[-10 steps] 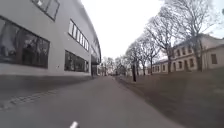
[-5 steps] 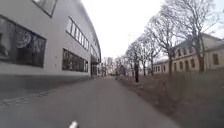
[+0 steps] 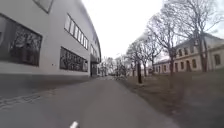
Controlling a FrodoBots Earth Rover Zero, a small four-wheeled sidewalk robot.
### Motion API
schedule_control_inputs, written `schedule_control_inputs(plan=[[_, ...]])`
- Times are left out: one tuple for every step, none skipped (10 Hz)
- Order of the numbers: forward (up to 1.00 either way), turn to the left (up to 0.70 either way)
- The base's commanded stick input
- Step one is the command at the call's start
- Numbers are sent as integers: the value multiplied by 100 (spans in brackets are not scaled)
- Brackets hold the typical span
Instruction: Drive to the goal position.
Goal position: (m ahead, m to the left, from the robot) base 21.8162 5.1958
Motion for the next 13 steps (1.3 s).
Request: schedule_control_inputs(plan=[[100, 0], [100, 0], [100, 0], [100, 0], [100, 0], [100, 0], [100, 0], [100, 0], [100, 0], [100, 0], [100, 0], [100, 0], [100, 0]])
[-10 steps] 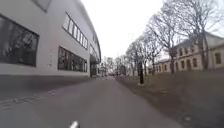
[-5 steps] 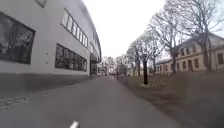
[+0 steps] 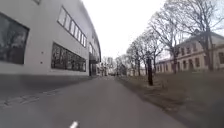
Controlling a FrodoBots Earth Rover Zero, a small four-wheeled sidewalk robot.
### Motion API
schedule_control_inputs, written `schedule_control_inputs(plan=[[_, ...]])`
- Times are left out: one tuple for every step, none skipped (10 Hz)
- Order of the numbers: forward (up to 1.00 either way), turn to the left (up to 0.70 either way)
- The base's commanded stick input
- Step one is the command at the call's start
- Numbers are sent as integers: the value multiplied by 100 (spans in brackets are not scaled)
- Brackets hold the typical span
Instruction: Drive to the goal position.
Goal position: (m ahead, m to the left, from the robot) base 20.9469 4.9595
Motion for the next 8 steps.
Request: schedule_control_inputs(plan=[[100, 0], [100, 0], [100, 0], [100, 0], [100, 0], [100, 0], [100, 0], [100, 0]])
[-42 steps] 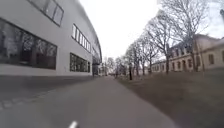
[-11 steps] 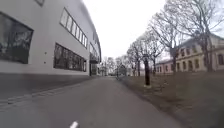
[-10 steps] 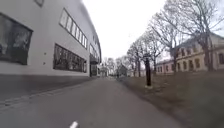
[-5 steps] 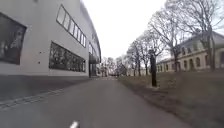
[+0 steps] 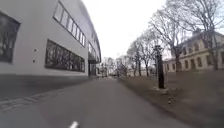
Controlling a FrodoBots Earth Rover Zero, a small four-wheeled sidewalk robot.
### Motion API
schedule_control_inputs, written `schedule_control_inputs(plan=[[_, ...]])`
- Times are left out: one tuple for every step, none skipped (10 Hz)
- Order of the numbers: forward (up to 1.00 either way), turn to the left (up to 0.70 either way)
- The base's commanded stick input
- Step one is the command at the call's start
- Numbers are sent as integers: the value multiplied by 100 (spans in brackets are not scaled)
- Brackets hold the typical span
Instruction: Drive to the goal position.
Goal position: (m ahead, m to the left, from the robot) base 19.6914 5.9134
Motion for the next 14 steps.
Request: schedule_control_inputs(plan=[[100, 0], [100, 0], [100, 0], [100, 0], [100, 0], [100, 0], [100, 0], [100, 0], [100, 0], [100, 0], [100, 0], [100, 0], [100, 0], [100, 0]])
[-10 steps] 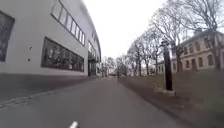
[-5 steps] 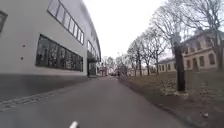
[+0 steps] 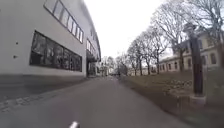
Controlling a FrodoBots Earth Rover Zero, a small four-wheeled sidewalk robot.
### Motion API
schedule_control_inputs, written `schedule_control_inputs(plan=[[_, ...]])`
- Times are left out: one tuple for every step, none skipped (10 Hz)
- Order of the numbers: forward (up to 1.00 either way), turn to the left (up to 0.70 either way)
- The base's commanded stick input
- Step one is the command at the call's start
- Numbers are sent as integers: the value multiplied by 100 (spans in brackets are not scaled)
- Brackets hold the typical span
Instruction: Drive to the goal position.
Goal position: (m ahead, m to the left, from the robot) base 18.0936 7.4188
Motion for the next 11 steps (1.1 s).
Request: schedule_control_inputs(plan=[[100, 0], [100, 0], [100, 0], [100, 0], [100, 0], [100, 0], [100, 0], [100, 0], [100, 0], [100, 0], [100, 0]])
